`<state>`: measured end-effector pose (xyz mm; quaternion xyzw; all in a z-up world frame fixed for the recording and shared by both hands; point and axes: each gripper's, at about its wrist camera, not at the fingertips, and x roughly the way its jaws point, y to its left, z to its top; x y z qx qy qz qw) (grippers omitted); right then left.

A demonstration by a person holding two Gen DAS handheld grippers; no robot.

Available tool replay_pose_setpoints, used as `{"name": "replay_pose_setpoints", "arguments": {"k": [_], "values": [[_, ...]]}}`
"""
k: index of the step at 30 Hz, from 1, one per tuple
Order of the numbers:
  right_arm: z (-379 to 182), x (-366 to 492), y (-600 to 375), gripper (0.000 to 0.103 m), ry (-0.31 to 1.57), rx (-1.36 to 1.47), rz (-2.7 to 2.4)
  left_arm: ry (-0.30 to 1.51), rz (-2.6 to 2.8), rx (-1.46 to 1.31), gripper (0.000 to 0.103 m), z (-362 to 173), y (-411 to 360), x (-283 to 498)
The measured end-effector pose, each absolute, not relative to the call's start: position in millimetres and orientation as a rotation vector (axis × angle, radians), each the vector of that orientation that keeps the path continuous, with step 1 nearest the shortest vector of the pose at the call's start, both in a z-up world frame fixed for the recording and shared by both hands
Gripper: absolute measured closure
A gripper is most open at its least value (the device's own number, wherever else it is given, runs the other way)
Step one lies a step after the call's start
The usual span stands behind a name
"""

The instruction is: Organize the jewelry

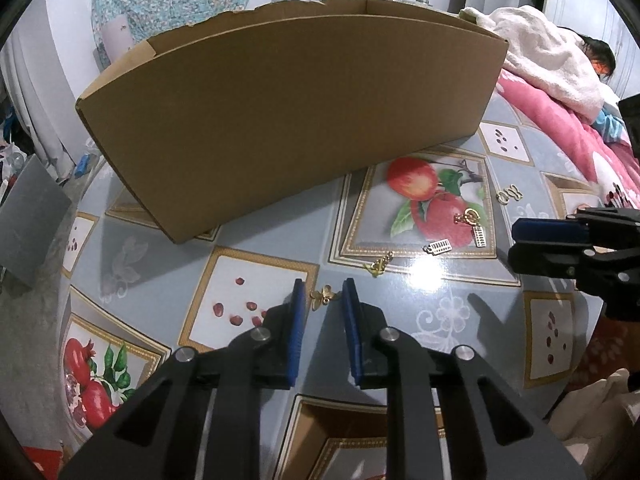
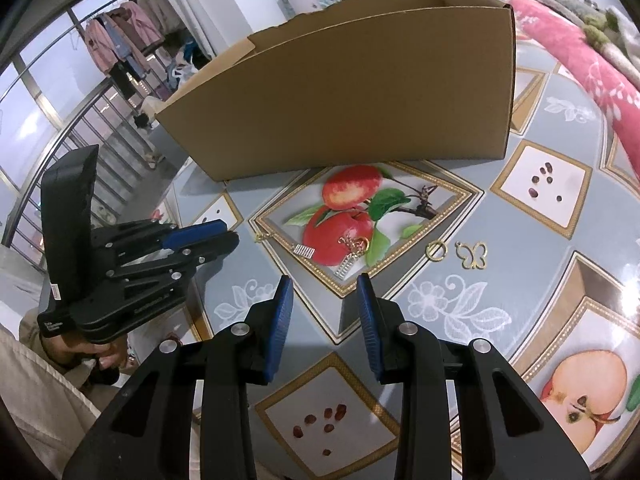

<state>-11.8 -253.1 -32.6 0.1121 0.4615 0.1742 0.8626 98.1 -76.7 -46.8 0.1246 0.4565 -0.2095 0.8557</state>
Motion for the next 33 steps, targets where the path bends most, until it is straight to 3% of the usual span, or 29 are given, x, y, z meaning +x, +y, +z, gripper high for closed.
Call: {"name": "replay_pose_setpoints", "arguments": {"k": [6,33], "values": [[-31.5,-10.3,-253.4,0.072,0.964,0.233,0.366,0.955,-0.449,0.270,0.091,-46.5,-78.1,96.4],[-22.8,7.7,-225.3,0.072,0.956,0.119,0.392,0.920,-0.473,0.218,0.091,-39.4,-56.0,89.4]]}}
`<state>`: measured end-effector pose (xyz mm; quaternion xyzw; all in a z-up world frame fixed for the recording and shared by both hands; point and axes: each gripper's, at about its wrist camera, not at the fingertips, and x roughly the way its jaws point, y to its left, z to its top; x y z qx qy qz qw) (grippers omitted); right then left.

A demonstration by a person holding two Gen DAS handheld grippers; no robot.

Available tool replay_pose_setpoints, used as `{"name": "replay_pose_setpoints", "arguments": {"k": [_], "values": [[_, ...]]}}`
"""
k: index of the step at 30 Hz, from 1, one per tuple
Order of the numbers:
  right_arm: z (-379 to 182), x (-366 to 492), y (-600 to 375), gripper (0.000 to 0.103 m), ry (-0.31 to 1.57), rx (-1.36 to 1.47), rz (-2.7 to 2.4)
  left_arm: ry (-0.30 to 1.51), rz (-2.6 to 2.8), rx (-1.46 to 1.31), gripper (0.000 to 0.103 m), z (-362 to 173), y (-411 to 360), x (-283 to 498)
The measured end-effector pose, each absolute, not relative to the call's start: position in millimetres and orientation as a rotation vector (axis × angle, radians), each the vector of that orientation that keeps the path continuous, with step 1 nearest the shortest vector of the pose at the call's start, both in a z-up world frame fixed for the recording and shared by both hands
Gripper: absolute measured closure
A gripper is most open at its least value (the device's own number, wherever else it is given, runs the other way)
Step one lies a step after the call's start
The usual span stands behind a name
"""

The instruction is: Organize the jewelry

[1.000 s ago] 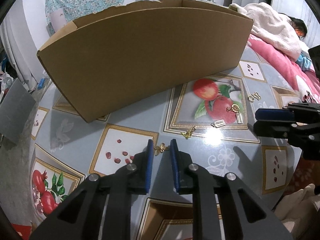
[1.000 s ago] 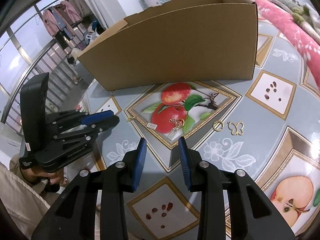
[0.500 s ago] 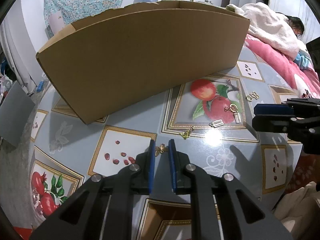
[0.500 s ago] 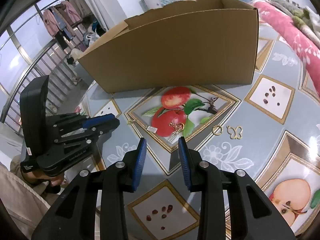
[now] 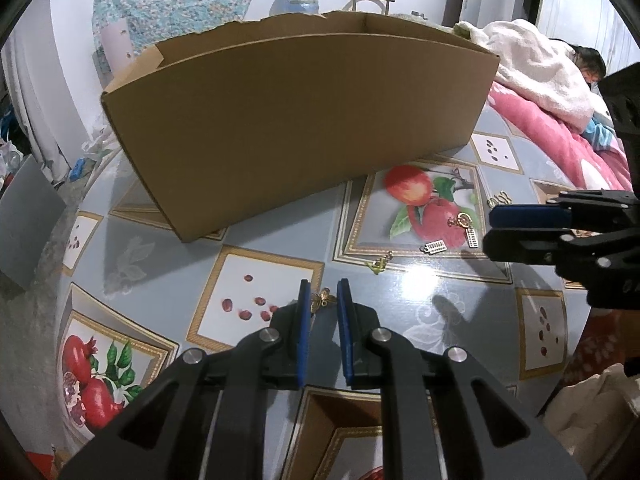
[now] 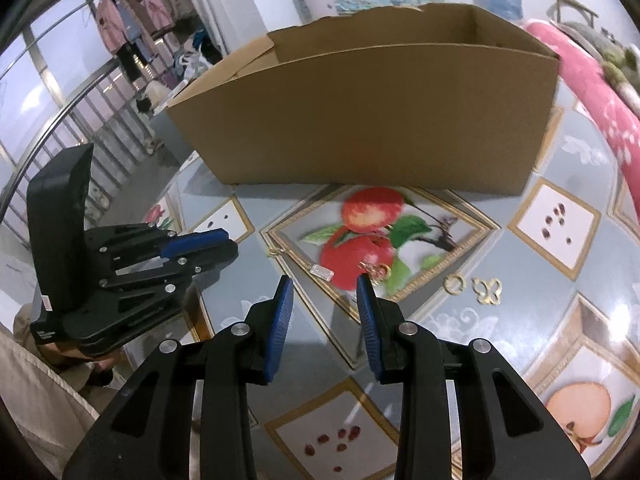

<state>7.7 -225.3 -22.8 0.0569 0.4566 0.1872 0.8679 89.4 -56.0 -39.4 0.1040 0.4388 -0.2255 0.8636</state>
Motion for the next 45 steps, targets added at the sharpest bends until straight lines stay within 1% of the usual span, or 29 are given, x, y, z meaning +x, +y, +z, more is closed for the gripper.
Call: {"name": "replay_pose_setpoints", "arguments": {"k": [10,17,19,24,29,36,45], "values": [[-34.8,29.4,-203.2,0.082,0.975,-0.044,0.450,0.912,-0.483,0.185,0.091,-38.6,-47.3,91.8],[-40.8,40.3,-195.3,0.085,1.010,-0.147,0.489,0.909,-0.490,0.171,0.091,-38.5,-45.5,92.8],[-40.6,38.9,-193.5,0.089,1.028,-0.153,0.503,0.909,-0.492,0.169,0.091,-38.5,-45.1,92.9],[-42.4,33.0,-181.3,0.089,1.034,-0.205,0.502,0.913,-0.497,0.164,0.091,-39.3,-44.9,93.3],[-43.8,34.0,-181.3,0.099,1.037,-0.216,0.474,0.914,-0.498,0.160,0.091,-39.1,-44.1,94.1],[-44.7,33.2,-180.0,0.100,1.034,-0.196,0.467,0.910,-0.498,0.158,0.091,-39.1,-42.9,93.9],[-29.3,26.1,-190.6,0.100,0.999,-0.170,0.454,0.888,-0.495,0.164,0.091,-33.3,-42.3,91.1]]}}
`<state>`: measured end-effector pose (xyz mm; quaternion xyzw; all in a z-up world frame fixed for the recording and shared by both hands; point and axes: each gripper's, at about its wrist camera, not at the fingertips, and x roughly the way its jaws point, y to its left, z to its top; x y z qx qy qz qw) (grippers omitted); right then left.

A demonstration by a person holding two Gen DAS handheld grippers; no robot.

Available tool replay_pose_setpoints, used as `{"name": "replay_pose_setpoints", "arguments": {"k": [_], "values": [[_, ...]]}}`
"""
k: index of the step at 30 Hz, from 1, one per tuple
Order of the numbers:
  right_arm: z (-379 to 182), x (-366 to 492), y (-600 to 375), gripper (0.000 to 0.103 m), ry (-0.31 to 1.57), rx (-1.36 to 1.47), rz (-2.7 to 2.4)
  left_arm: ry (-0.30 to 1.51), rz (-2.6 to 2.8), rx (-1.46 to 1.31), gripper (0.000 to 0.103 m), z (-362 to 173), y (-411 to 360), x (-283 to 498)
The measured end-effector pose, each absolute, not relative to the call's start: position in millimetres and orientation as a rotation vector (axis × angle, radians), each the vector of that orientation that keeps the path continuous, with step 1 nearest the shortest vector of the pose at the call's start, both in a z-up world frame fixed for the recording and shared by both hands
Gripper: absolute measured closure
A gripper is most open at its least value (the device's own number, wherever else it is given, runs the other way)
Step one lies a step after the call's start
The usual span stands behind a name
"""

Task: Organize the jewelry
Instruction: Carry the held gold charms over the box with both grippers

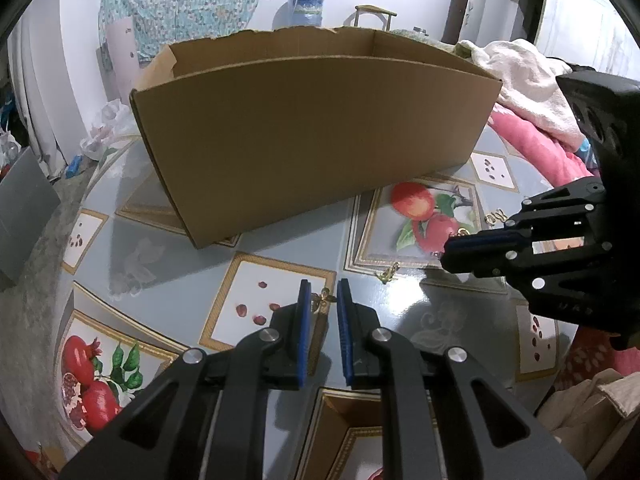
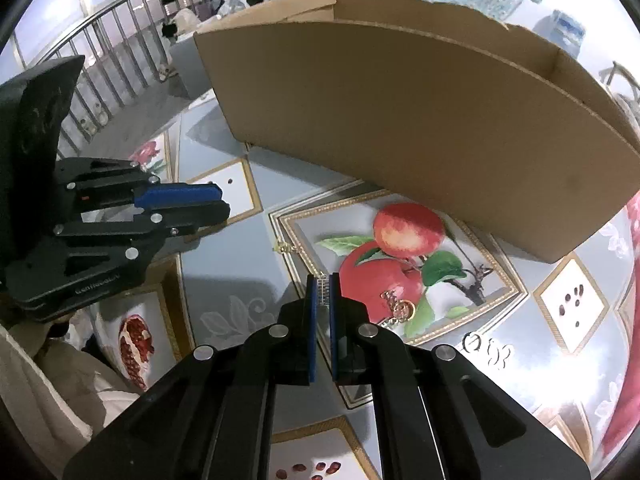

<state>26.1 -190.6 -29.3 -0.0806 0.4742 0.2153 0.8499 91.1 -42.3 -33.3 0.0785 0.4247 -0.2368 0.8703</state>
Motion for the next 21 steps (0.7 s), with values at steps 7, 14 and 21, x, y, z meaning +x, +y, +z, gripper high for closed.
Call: {"name": "replay_pose_setpoints", "arguments": {"k": [7,14,21], "values": [[-14.3,20.8,-195.4,0.100,0.949,-0.146,0.442,0.853,-0.482,0.181,0.091,-23.2,-44.5,86.7],[7.6,11.7,-202.9,0.100,0.864,-0.124,0.436,0.774,-0.452,0.214,0.091,-3.2,-44.3,75.9],[38.6,9.0,-208.4,0.100,0.747,-0.110,0.442,0.683,-0.405,0.245,0.091,22.2,-40.3,72.0]]}}
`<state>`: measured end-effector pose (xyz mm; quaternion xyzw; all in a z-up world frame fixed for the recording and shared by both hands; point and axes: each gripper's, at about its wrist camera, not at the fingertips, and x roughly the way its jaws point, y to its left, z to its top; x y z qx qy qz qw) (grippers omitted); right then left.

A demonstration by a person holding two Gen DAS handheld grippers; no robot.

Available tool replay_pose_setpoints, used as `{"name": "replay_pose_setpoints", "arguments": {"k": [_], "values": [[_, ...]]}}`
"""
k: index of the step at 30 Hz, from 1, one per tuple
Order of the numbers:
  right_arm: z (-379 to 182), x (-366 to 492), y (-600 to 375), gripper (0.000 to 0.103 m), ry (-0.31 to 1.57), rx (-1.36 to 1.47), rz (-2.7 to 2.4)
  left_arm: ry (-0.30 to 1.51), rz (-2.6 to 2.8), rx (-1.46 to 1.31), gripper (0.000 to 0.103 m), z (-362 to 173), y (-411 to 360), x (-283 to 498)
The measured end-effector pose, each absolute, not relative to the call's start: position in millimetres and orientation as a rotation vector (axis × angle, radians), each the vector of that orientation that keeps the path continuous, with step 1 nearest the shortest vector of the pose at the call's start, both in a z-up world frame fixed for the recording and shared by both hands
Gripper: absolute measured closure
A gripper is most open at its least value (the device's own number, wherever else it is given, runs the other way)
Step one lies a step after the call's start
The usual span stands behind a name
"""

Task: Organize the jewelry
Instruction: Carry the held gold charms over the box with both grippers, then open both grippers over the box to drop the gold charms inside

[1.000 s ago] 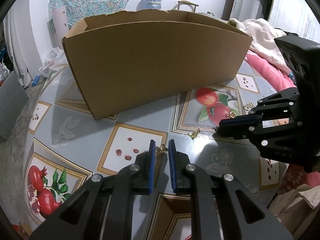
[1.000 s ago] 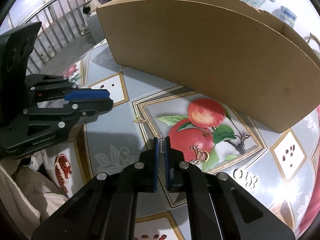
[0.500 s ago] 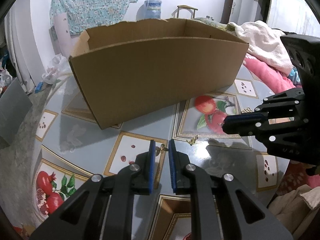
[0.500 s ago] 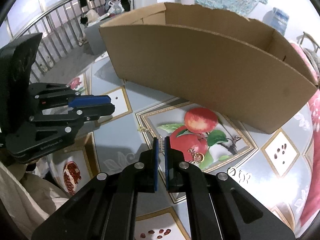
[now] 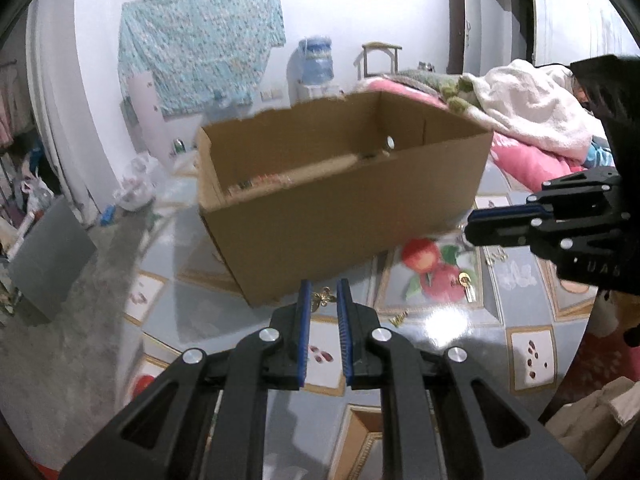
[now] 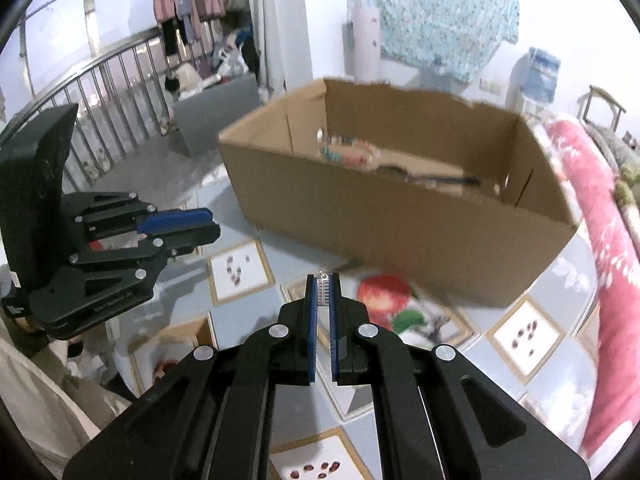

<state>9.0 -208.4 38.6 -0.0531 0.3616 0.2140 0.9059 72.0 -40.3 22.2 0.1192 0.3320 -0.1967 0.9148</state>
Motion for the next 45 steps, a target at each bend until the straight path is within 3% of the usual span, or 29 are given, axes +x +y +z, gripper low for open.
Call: {"name": "replay_pose_setpoints", "arguments": {"k": [13,25,31,34,37,45], "values": [[99.3,45.9,-227.5,0.100,0.540,-0.073,0.458,0.466,-0.474,0.202,0.091,105.3,-50.8,94.2],[60.0,130.4,-232.0,0.103,0.767,0.083,0.521,0.724,-0.533,0.069,0.091,62.2,-66.8,194.4],[57.1,142.6,-244.9,0.099,0.773,0.156,0.516,0.808,-0.542,0.012,0.090,48.8,-63.5,212.5],[59.8,142.0,-255.0,0.097,0.754,0.181,0.495,0.822,-0.541,-0.013,0.085,47.7,-58.1,216.4],[60.4,141.3,-264.6,0.089,0.746,0.201,0.471,0.817,-0.537,-0.035,0.081,48.6,-52.8,217.0],[71.2,122.0,-278.3,0.081,0.698,0.235,0.430,0.749,-0.518,-0.057,0.081,66.9,-44.1,206.7]]}}
